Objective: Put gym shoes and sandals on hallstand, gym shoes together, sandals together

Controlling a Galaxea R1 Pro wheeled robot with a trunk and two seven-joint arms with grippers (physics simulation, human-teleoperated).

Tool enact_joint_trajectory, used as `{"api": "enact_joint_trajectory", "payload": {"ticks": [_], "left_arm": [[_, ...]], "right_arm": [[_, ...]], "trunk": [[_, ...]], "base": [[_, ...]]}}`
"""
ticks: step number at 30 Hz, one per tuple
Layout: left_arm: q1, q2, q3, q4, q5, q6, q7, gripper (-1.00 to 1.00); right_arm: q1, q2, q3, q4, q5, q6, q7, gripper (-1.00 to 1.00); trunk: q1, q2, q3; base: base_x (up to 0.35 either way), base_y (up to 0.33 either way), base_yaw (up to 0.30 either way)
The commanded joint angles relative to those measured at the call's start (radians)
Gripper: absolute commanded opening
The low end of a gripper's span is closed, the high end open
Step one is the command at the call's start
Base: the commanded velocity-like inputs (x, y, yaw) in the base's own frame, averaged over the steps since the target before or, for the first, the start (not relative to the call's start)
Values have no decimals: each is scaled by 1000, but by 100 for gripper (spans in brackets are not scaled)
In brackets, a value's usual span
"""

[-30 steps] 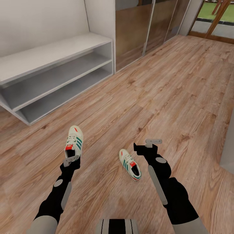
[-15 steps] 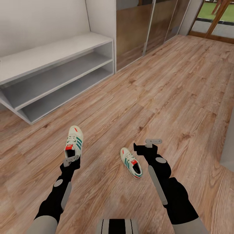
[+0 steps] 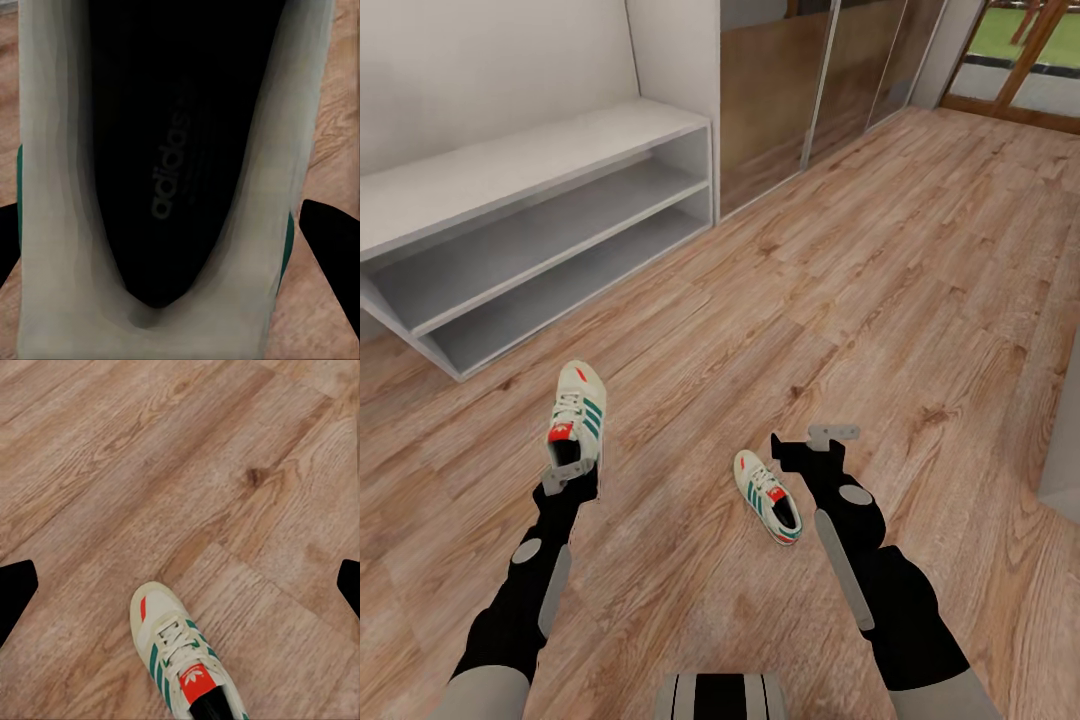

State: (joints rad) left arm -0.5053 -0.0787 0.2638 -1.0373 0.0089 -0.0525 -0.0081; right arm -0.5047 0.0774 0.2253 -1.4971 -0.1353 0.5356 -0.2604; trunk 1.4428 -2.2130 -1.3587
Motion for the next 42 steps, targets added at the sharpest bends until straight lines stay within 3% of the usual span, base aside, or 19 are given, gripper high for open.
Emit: {"api": "enact_joint_trajectory", "payload": {"ticks": [1, 4, 5, 6, 9, 12, 15, 24, 27, 31, 34, 35, 38, 42], "left_arm": [[9, 0, -1, -28, 0, 13, 0, -100], [85, 0, -19, -273, 4, 201, -1, -100], [95, 0, -22, -306, 4, 230, -1, -100], [121, 0, -31, -385, 3, 307, -1, -100], [153, 0, -43, -451, 3, 385, -1, -100], [164, 0, -46, -468, 2, 406, -1, -100], [166, -1, -48, -473, 3, 413, -1, -100], [167, -1, -64, -475, 2, 414, -1, -100], [167, -1, -66, -475, 2, 414, -1, -100], [167, -1, -67, -475, 2, 414, -1, -100], [166, -1, -67, -475, 2, 414, -1, -100], [167, -1, -67, -475, 2, 414, -1, -100], [167, -1, -71, -475, 2, 414, -1, -100], [166, -1, -83, -475, 2, 414, -1, -100]], "right_arm": [[0, 0, 0, 0, 0, -5, 0, 100], [0, -2, -4, 7, -1, -40, 2, 100], [0, -2, -4, 12, -1, -50, 3, 100], [0, -2, -5, 35, -1, -92, 3, 100], [0, -2, -2, 68, 7, -190, 4, 100], [0, -2, -1, 76, 44, -221, 4, 100], [0, -2, -1, 81, 118, -235, 1, 100], [0, -2, -2, 98, 141, -241, 1, 100], [0, -2, -5, 165, 162, -281, 3, 100], [0, -2, -8, 309, 242, -367, 8, 100], [0, -4, -10, 367, 256, -379, 9, 100], [0, -15, -10, 392, 258, -382, 10, 100], [0, -106, -9, 449, 256, -388, 10, 100], [0, -153, -9, 469, 255, -412, 11, 100]], "trunk": [[0, 0, 0], [0, 0, 0], [0, 0, 0], [0, 0, 0], [0, 0, 0], [0, 0, 0], [0, 0, -1], [0, 0, -5], [0, 0, -5], [0, 0, -5], [0, 0, -5], [0, 0, -5], [0, 0, -5], [0, 0, -5]], "base": [[0, 0, 0], [0, 0, 0], [0, 0, 0], [0, 0, 0], [0, 0, 0], [0, 0, 0], [0, -12, 111], [0, -128, 205], [0, -16, 38], [0, -3, 7], [0, -1, 2], [0, 0, 0], [0, 0, 0], [0, 0, 0]]}}
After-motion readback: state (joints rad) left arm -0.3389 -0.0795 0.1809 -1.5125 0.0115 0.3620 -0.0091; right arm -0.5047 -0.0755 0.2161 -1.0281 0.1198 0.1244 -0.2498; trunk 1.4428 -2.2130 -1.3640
